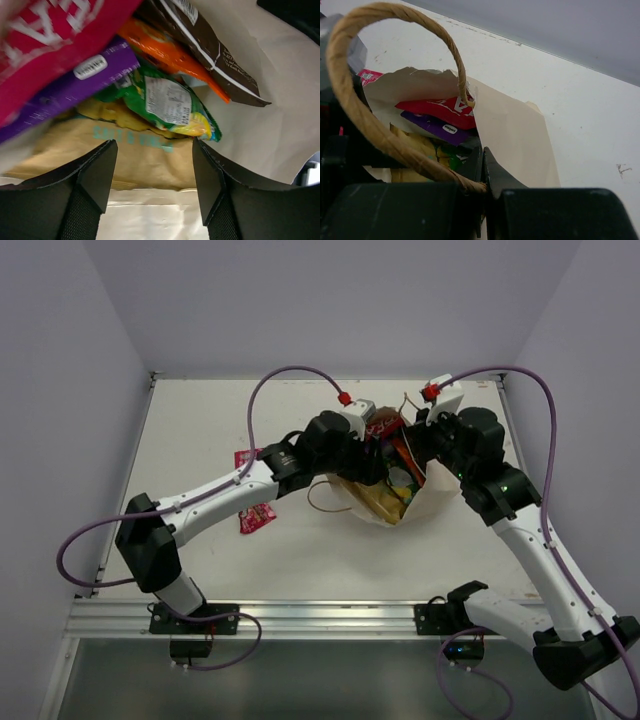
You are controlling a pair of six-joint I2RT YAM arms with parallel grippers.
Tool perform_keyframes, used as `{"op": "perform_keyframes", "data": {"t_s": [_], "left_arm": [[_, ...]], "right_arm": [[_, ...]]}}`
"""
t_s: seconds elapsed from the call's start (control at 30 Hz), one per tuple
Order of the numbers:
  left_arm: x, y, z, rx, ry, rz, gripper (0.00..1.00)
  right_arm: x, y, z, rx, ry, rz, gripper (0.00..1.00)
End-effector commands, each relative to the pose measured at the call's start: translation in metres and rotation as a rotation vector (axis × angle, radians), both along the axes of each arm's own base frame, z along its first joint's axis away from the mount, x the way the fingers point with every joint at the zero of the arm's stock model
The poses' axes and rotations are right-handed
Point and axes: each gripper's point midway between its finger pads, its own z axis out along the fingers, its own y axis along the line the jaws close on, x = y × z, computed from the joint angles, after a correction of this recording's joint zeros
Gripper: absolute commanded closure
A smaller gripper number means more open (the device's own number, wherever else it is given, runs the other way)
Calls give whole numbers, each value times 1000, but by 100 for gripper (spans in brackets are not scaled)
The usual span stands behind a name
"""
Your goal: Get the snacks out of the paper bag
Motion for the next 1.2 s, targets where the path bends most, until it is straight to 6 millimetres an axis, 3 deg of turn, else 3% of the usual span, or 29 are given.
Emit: {"op": "perform_keyframes", "data": {"t_s": [0.0, 0.13, 0.4, 0.5, 0.53, 0.6, 0.63, 0.7, 0.73, 0.77, 0.83, 0.87, 0.93, 0.97, 1.03, 1.07, 1.13, 1.17], "left_arm": [[-8, -24, 6, -124, 111, 75, 33], [-5, -36, -13, -184, 187, 144, 33], [20, -54, -61, -156, 235, 275, 33], [27, -56, -65, -157, 227, 307, 41], [29, -55, -65, -159, 223, 318, 56], [32, -52, -63, -159, 207, 337, 74], [33, -51, -60, -162, 201, 339, 91], [30, -46, -46, -176, 181, 336, 100], [29, -43, -38, -183, 168, 331, 100], [25, -37, -17, -216, 146, 322, 100], [18, -27, 0, -216, 116, 304, 100], [12, -17, 26, -244, 89, 297, 100], [5, -1, 44, -224, 50, 288, 100], [1, 14, 69, -250, 11, 304, 100], [-3, 36, 81, -215, -29, 328, 100], [-5, 53, 99, -235, -59, 353, 100], [3, 82, 101, -203, -66, 402, 100], [2, 99, 113, -219, -80, 420, 100]], "right_arm": [[-4, -4, 18, 15, -35, -21, 100], [-5, -3, 18, 20, -37, -22, 100], [-6, -3, 18, 30, -45, -22, 100], [-5, -3, 15, 28, -42, -24, 100], [-6, -4, 14, 29, -44, -25, 100], [-6, -5, 12, 28, -46, -31, 100], [-5, -5, 10, 27, -45, -34, 100], [-5, -7, 9, 25, -46, -41, 100], [-4, -8, 7, 20, -45, -53, 100], [-4, -10, 6, 17, -43, -59, 100], [-3, -12, 3, 11, -39, -75, 100], [-2, -16, 3, 6, -43, -96, 100], [0, -19, -1, -2, -40, -117, 100], [1, -22, -3, -9, -37, -131, 100], [2, -24, -5, -16, -35, -147, 100], [3, -25, -6, -19, -32, -153, 100], [4, -26, -7, -24, -30, -159, 100], [4, -27, -6, -25, -31, -163, 100]]}}
